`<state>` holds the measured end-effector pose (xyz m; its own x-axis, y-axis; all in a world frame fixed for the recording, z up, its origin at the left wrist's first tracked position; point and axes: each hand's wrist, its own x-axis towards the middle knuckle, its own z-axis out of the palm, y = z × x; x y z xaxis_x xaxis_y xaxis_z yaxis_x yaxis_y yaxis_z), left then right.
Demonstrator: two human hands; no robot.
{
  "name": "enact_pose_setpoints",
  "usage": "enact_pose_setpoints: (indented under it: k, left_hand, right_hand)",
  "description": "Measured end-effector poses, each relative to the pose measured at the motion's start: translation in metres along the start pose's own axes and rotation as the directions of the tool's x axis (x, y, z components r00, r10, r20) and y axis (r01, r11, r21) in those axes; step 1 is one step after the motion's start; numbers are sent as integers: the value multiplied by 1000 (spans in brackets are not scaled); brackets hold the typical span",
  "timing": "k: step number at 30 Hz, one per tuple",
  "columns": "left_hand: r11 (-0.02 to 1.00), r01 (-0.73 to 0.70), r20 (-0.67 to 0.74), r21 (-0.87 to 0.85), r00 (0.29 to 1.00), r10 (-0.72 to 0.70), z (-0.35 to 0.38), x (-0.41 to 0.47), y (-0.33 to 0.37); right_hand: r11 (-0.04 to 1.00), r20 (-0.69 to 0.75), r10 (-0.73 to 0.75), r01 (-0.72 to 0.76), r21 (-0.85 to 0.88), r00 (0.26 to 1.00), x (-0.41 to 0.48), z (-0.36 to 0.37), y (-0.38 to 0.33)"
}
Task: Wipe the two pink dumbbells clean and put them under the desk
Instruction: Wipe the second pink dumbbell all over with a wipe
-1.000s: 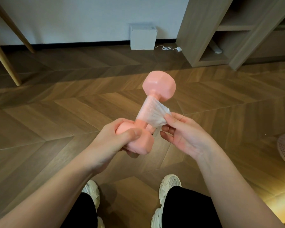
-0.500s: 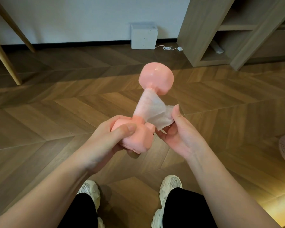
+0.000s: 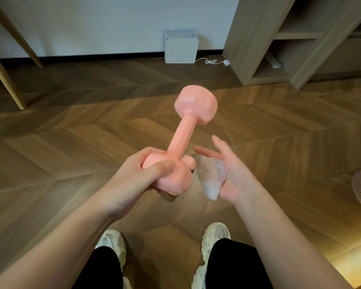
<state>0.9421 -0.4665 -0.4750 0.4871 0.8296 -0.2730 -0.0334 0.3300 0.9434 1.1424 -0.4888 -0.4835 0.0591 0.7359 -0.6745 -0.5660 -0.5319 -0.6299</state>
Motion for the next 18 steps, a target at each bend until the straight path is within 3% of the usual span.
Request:
enact_pose_setpoints:
  k: [4, 9, 18]
  left_hand:
    - [999, 15, 0, 51, 1000, -15, 9, 6, -7]
    - [984, 75, 3, 164, 997, -76, 25, 22, -27]
    - [878, 242, 173, 412, 926, -336, 17, 111, -74]
  right_hand:
    - [993, 215, -52, 73, -93, 975, 0, 4, 3]
    - [980, 142, -148, 165, -115, 979, 18, -14, 6]
    - [994, -42, -3, -2, -108, 999, 99, -58, 5]
